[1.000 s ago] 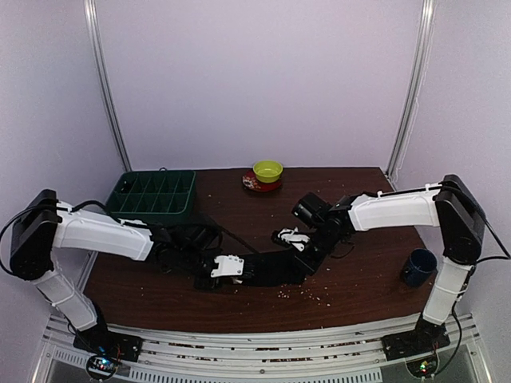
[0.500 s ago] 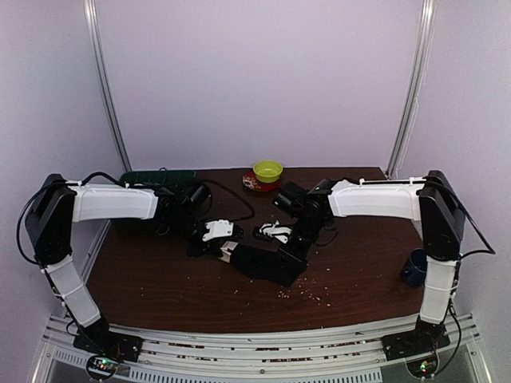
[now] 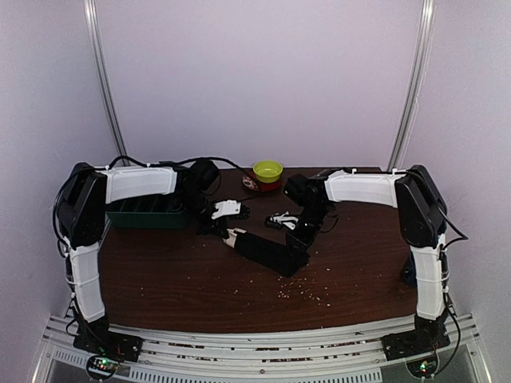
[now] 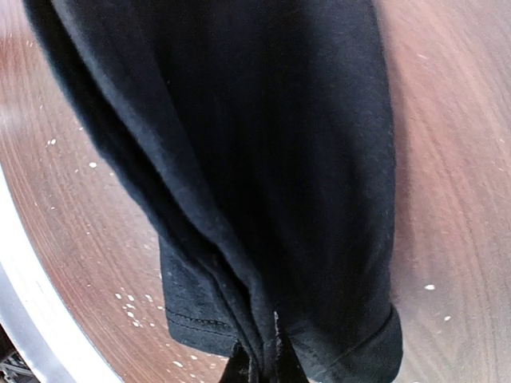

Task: Roll the underwear
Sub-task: Fold the underwear at the center of the board.

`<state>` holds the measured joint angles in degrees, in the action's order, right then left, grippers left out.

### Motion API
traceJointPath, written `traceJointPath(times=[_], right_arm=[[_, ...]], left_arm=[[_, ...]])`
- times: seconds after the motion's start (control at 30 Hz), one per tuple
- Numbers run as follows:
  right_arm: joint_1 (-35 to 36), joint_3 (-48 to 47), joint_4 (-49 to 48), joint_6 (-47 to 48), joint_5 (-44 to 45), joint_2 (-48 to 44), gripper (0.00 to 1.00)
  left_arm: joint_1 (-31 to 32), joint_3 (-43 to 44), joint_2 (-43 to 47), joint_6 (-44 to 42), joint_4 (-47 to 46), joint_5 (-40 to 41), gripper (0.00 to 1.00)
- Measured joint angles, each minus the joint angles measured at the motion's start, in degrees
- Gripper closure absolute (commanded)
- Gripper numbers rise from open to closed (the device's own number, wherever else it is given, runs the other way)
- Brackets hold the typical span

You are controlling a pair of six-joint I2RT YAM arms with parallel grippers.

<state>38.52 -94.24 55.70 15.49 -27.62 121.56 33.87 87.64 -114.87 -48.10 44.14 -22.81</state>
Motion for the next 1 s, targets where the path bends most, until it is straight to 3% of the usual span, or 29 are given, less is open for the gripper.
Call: traceJointPath(times=[0.4,0.47,0.73,1.0], right_arm=[[-2.7,-0.1,-1.0,0.7,-2.3,3.8,1.0],[-2.8,-0.1,-1.0,0.7,-2.4,3.8,1.0],[-3.1,0.2,-1.7,0.6,-2.7,3.8,1.0],[-3.8,1.8,-3.5,0.0,-4.6,3.3,1.0]], left_arm=[[-0.1,15.6,-12.3,2.3,2.6,2.2,1.0],[-0.1,17.4,-13.6,3.0,3.0,2.5,0.92],[-0.1,23.3,-14.8,5.6,3.4,2.7,0.9],[-0.2,28.3,-19.4,8.7,1.0,5.1,0.8]])
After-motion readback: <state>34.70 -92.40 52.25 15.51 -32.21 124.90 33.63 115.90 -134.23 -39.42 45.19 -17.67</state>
